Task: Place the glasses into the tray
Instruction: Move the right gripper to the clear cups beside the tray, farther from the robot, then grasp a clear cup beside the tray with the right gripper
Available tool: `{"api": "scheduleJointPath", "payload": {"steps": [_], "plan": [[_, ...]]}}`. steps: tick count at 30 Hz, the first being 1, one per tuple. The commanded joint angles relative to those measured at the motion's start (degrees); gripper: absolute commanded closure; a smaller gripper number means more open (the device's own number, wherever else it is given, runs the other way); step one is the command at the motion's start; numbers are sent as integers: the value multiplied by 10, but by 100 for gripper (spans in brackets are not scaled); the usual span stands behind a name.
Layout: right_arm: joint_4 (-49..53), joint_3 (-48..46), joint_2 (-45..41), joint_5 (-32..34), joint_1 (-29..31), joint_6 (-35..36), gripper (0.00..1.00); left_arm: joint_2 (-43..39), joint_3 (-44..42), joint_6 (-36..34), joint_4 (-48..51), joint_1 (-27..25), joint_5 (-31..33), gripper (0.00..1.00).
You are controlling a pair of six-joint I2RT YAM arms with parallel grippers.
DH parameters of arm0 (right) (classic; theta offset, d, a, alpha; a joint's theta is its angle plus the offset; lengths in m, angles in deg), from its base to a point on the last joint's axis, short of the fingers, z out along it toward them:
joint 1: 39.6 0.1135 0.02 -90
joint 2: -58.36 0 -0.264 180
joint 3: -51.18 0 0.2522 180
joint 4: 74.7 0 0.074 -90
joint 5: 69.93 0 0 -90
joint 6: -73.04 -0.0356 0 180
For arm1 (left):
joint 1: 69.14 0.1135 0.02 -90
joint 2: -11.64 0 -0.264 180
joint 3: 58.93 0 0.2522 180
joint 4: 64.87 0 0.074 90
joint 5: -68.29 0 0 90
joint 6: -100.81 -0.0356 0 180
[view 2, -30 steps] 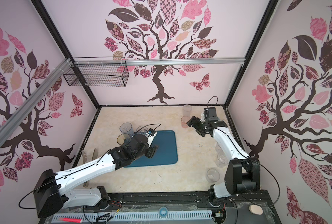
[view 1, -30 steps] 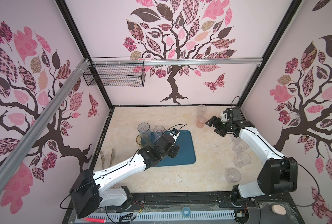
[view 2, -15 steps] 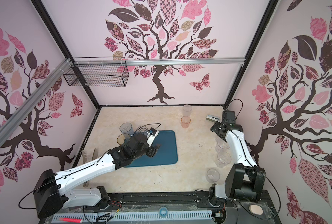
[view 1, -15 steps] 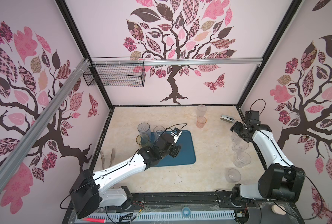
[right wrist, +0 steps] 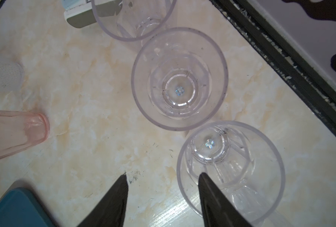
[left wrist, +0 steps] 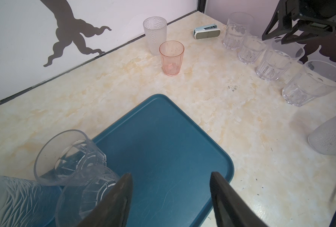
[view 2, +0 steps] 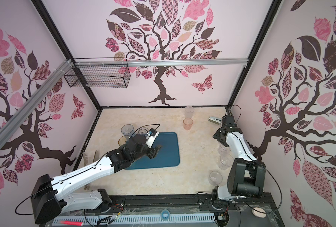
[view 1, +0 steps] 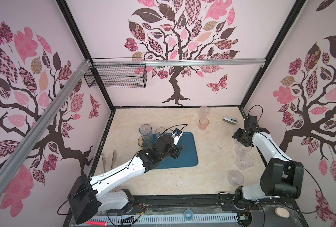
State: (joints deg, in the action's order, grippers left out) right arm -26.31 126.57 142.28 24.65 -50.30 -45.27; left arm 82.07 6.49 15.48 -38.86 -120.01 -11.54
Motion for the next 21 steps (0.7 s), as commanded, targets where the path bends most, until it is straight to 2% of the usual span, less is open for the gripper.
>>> {"api": "scheduleJointPath", "payload": {"steps": [1,6,21], "plan": [[-11,-3,33,3,-4,-8,40,-6,-14,-1,-11,2,-5,34],[-22,-16,48,-16,-4,-17,47,-10,-18,-2,-12,4,2,34],[-21,-27,37,-66,-3,-18,84,-10,-18,-1,-14,4,6,34]]}}
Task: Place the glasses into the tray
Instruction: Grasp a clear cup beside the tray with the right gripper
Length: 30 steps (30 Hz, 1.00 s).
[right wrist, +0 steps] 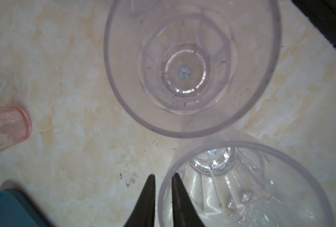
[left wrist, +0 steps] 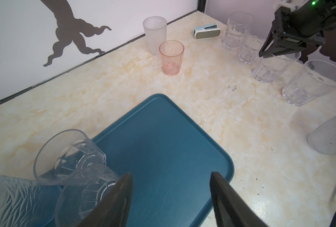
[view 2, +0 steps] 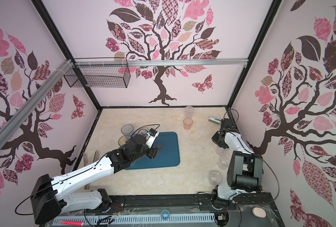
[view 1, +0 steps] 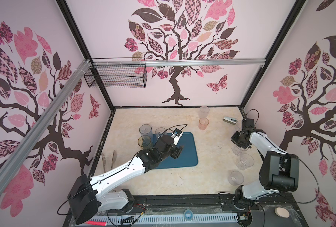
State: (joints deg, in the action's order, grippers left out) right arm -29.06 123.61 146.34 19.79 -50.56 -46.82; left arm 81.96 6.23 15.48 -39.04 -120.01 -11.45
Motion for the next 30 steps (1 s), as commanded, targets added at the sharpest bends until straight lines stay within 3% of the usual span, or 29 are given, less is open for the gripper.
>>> {"api": "scheduleJointPath", "payload": {"steps": [1,12,24,30], "plan": [[7,1,-7,-21,1,-3,86,-10,-17,-1,-12,3,6,34],[37,18,-42,-30,49,1,90,-5,-16,0,-12,3,10,34],[83,49,-76,-59,144,-10,92,-22,-20,-1,-4,5,32,34],[116,68,-83,-47,222,-19,93,-38,-12,13,23,21,50,34]]}}
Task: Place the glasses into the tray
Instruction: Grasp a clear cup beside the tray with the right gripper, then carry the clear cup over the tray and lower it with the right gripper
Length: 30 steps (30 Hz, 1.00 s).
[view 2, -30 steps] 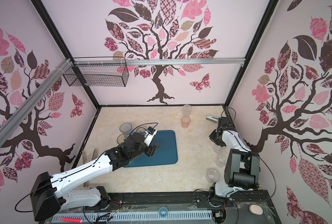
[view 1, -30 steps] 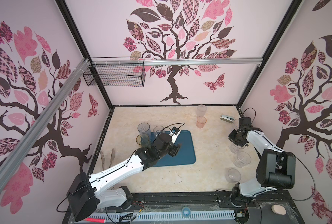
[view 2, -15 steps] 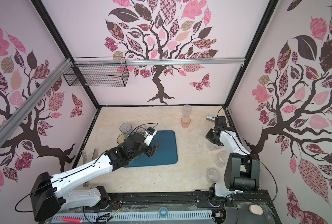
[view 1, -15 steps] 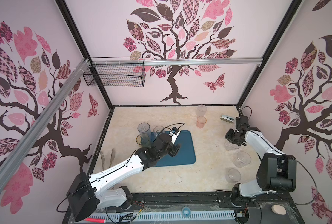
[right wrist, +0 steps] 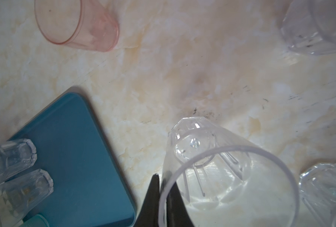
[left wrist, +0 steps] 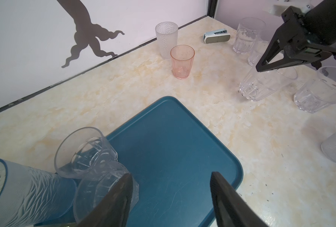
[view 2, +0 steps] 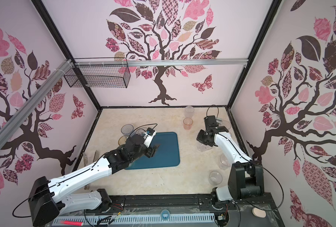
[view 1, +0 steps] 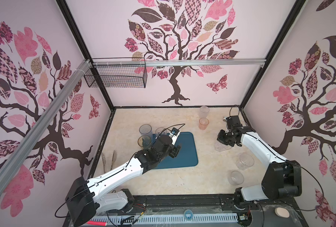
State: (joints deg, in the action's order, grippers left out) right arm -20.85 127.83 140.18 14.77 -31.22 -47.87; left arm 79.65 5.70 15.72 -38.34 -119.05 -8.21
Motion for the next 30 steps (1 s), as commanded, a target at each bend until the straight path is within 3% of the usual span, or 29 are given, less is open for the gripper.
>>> {"api": "scheduleJointPath", "payload": {"steps": [1,13,18,22,30], "plan": [[40,32,-21,12,50,-11,93,-21,-3,14,27,19,22,34],[100,146,49,89,340,-72,94,-146,25,8,173,102,99,34],[85,185,112,118,457,-102,95,-194,25,43,242,179,99,34],[72,220,170,125,509,-105,95,-205,42,79,292,228,89,34],[78,317,284,124,555,-83,96,-210,75,139,339,245,106,35]]}}
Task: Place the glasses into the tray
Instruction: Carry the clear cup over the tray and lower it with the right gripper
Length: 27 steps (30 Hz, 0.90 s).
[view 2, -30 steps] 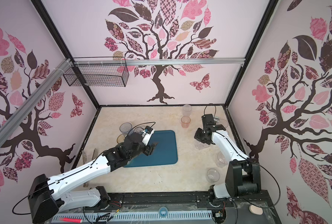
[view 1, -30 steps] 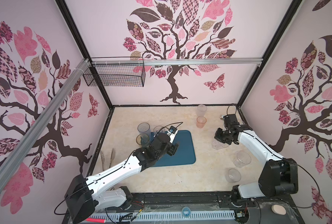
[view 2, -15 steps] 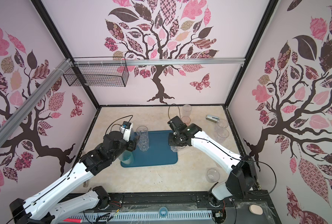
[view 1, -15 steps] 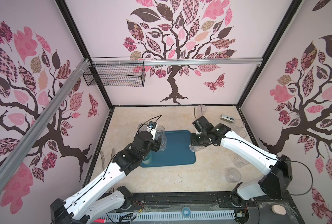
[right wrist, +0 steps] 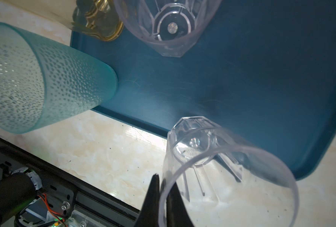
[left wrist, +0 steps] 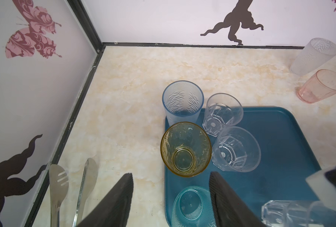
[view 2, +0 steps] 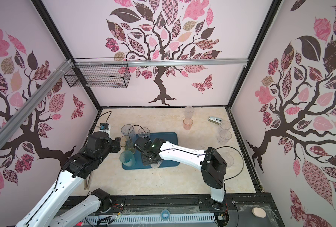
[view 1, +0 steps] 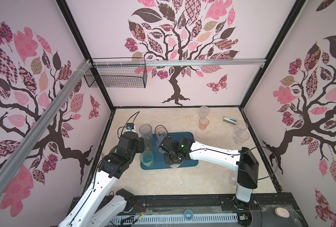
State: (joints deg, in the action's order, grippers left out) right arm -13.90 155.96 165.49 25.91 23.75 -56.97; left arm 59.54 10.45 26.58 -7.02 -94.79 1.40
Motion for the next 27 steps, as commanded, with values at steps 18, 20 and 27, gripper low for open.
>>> {"api": "scheduleJointPath", "payload": {"steps": [18,20,27], "plan": [[21,166,177,-6,27,35,89,-14,39,14,20,3,-4,35],[21,172,184,2,27,38,87,-15,37,15,18,3,-9,35],[36,204,198,17,27,51,68,-14,31,12,13,2,-18,35]]}}
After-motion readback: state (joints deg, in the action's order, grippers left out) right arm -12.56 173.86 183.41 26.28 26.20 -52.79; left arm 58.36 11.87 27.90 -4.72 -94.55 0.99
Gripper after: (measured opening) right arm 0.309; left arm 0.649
